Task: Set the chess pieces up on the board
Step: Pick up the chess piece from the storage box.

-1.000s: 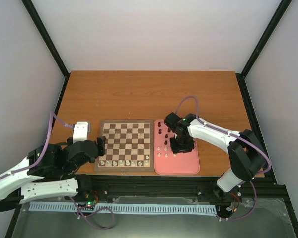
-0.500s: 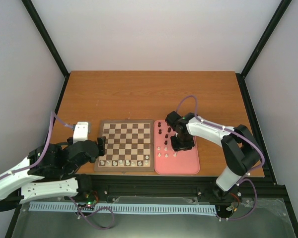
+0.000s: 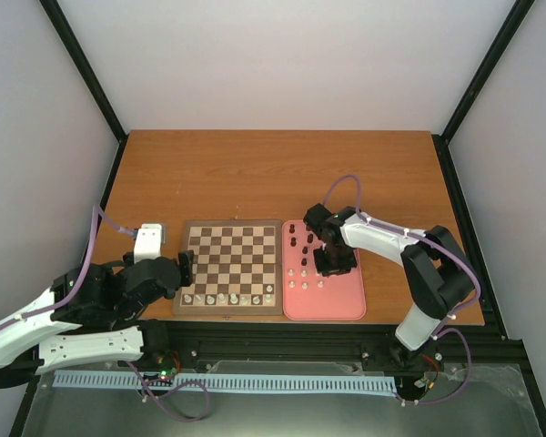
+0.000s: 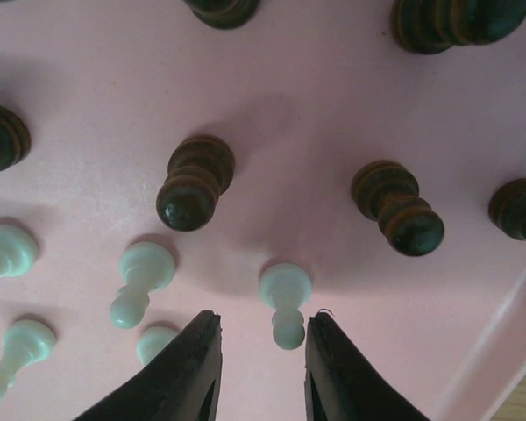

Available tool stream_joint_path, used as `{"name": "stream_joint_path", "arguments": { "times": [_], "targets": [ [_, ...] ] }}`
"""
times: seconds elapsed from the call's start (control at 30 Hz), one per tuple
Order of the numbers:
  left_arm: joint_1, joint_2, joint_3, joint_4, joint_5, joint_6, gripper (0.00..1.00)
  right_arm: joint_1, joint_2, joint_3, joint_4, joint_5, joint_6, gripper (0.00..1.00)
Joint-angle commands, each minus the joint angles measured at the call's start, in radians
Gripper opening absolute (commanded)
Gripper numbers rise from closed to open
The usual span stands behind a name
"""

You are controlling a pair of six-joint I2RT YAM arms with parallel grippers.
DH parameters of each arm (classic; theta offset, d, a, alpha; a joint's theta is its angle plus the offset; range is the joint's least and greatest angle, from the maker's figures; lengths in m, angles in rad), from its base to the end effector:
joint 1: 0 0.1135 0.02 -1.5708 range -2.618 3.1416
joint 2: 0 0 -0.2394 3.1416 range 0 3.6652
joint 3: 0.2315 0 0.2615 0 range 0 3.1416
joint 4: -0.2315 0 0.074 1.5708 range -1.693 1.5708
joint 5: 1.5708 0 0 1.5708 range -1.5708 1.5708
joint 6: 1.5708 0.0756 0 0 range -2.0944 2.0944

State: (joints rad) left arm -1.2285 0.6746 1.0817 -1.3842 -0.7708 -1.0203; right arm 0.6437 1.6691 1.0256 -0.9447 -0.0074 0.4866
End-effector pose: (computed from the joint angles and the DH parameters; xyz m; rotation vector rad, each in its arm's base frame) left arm 0.0881 -0.0904 0.3126 -0.0429 2.2161 -0.2217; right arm 0.2240 0.1688 0.0975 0.2449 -3.1133 0.0048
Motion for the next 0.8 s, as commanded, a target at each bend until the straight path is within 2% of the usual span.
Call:
{"name": "stream_joint_path", "arguments": {
  "times": [0.0, 0.1, 0.37, 0.6, 0.77],
  "targets": [
    [0.006, 0.001, 0.014, -0.004, -0.016, -0.007, 1.00, -0.009, 0.019, -0.004, 0.015, 0.023, -0.011, 0.25],
    [0.006, 0.002, 0.014, -0.004, -0.015, -0.007, 1.00, -0.009, 0.019, -0.008, 0.015, 0.025, -0.013, 0.22],
    [0.006, 0.000, 0.009, 0.000, -0.011, -0.008, 1.00, -0.009, 0.005, -0.016, 0.008, 0.057, -0.015, 0.04],
    [0.006, -0.003, 0.006, 0.013, -0.001, 0.005, 1.00, -0.007, -0.083, 0.002, -0.060, 0.074, 0.010, 0.03],
    [0.006, -0.004, 0.005, 0.019, 0.006, 0.014, 1.00, 0.037, -0.170, 0.103, -0.168, 0.033, 0.054, 0.03]
  ]
}}
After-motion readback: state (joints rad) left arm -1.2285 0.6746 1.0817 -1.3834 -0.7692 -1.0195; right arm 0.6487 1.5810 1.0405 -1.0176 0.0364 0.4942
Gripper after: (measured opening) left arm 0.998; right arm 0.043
